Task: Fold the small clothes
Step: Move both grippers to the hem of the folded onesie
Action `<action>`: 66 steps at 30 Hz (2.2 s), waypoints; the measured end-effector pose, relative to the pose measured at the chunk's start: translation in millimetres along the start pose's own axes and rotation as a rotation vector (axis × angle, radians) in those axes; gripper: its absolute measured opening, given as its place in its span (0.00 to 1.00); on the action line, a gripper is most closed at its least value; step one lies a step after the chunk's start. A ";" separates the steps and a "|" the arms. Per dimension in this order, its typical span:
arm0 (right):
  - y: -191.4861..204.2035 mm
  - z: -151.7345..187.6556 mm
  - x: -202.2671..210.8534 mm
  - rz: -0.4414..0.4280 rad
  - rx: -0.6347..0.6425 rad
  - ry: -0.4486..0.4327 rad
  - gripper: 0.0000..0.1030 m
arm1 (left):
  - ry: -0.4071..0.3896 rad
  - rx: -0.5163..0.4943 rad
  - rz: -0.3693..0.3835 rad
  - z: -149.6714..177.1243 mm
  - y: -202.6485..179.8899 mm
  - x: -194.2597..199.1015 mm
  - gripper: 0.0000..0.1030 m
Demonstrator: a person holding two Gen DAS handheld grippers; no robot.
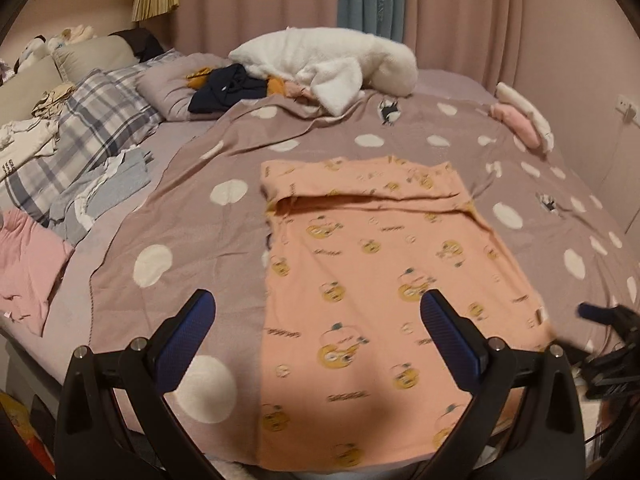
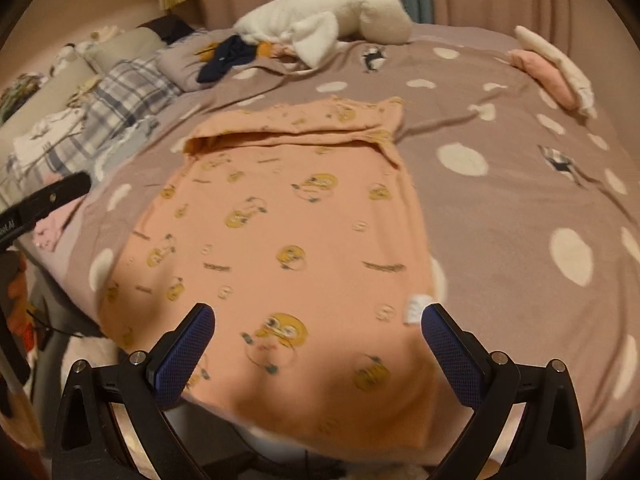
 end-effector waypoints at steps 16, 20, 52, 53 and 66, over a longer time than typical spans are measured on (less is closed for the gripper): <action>-31.6 61.7 -15.9 -0.031 -0.207 0.141 1.00 | 0.208 0.335 0.192 101.0 32.8 -27.9 0.99; -48.0 66.1 -18.9 -0.074 -0.315 0.143 1.00 | 0.231 0.440 0.239 116.5 43.7 -27.0 0.99; -42.5 78.2 -7.4 -0.357 -0.438 0.152 1.00 | 0.286 0.633 0.628 118.9 11.1 1.4 0.95; -40.4 76.5 -7.0 -0.399 -0.468 0.145 1.00 | 0.274 0.634 0.627 115.1 11.5 2.3 0.95; -47.3 66.0 -13.9 -0.455 -0.618 0.105 1.00 | 0.287 0.537 0.580 110.5 -11.2 -7.7 0.82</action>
Point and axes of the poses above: each gripper's, at about its wrist camera, not at the fingertips, and x roughly against the way its jaws point, y to its left, z to its underside, the point moved 9 cm from there along -x, roughly the way its jaws point, and after that the axes turned 4 degrees about -y, right-handed, at the moved point
